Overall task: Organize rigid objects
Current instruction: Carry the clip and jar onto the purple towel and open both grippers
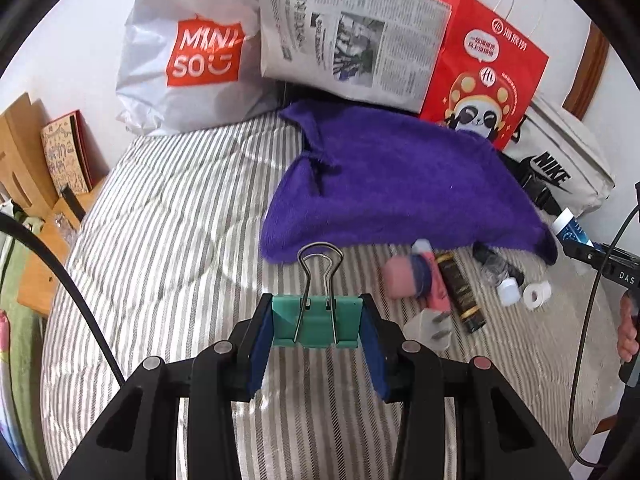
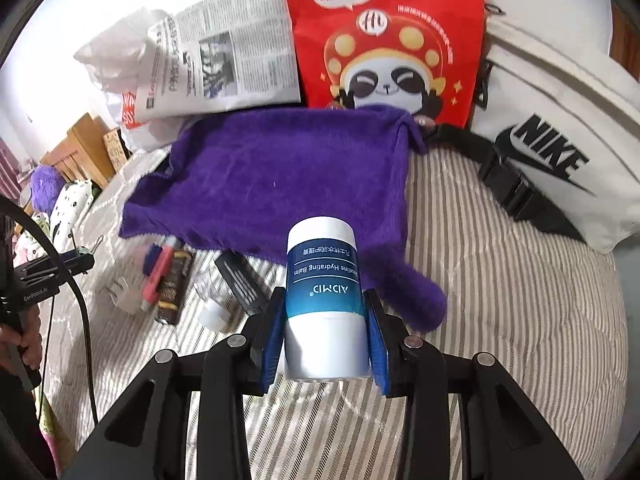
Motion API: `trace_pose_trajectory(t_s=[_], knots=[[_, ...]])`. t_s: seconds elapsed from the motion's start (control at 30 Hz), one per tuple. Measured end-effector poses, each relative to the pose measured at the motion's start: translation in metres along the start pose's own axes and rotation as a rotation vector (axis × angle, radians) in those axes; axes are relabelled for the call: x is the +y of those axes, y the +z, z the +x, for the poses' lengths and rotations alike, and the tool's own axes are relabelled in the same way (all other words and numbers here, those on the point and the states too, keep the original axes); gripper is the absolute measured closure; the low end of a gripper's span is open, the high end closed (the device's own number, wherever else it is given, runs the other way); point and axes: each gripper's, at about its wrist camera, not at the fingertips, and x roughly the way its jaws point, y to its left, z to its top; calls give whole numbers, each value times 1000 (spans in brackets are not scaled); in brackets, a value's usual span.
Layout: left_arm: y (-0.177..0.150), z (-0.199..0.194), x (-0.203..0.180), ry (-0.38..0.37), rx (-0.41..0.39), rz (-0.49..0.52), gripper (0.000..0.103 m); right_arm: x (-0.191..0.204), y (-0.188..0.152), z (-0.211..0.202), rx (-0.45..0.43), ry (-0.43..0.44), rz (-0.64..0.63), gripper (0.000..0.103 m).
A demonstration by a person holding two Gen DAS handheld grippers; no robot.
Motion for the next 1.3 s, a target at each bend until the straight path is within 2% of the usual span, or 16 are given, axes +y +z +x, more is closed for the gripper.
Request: trace_pose_trajectory(t_s=[0.23,0.47,0.6,0.83,1.13,1.3], knots=[[34,0,-8,-40,-45,11,64,-4,35,-2,-34,4,18,66],[88,14,-18,-82,-77,40,64,-7,83,2,-90,-19,1,66],[117,24,-26,-85,-101,67,64,-10,113,11,-109,-19,-16,66],[157,48,-36,-125,-121,55,64,-9,151,33,-135,-10,-49,66],[176,98,-37,-134,-89,27,64,-24,158,77,-74,-63,-11,66],[180,124,-32,-159,-64,-7,64,-28,158,99,-32,-120,-48,66]])
